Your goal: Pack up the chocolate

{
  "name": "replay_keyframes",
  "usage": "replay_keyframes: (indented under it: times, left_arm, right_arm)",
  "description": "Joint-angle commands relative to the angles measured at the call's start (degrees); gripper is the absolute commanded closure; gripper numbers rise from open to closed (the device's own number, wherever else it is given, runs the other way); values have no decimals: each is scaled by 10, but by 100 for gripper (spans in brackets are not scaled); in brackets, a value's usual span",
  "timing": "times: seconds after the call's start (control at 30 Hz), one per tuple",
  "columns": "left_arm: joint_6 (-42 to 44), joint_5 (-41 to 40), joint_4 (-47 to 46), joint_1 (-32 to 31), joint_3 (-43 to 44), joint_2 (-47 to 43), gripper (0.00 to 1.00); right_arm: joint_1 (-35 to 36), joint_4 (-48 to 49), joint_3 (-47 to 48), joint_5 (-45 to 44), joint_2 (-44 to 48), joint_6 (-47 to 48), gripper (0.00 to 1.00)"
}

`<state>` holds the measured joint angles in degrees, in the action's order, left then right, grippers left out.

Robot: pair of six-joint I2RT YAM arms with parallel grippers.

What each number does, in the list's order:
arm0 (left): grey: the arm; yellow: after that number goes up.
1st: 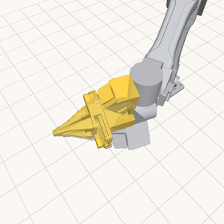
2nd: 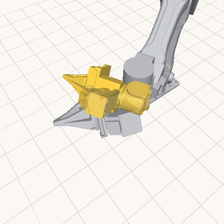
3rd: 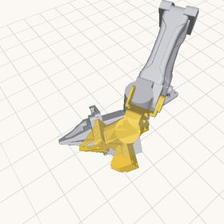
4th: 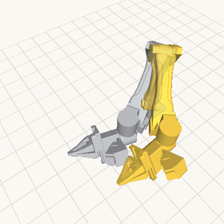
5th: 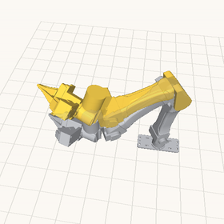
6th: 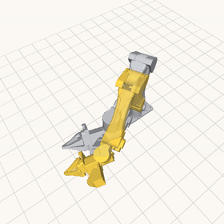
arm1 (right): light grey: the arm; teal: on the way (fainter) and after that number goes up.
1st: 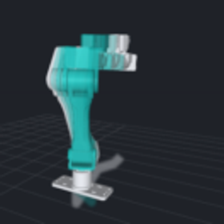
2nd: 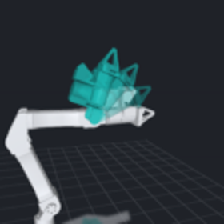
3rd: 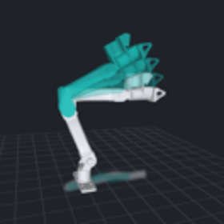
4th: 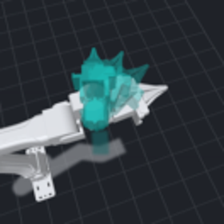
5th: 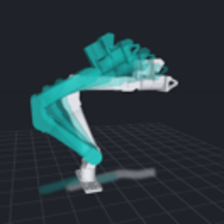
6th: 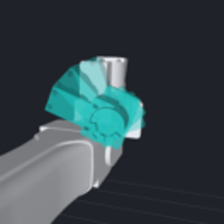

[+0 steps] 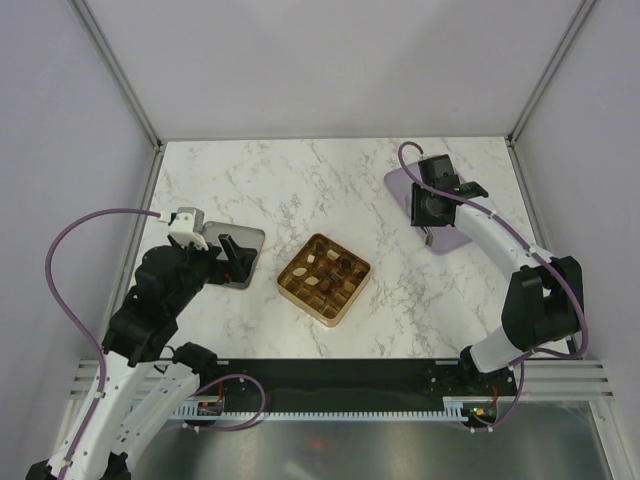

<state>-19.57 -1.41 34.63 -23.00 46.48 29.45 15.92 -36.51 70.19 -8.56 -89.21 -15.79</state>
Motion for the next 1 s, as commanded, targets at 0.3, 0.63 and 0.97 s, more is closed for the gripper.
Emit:
replay_keyframes:
  times: [0.3,0.63,0.97]
  left_arm:
    - [2,4,-6,-3,-4,-3,0]
    - [1,6,-7,-3,-4,-3,0]
    - [1,6,-6,-3,-4,-5,0]
  right_arm:
    - [0,-34,-1,-58,49,-10,52]
    - [-1,-40,-36,-44,72,-28,51]
    - [-1,-10,-82,-17,75,-34,52]
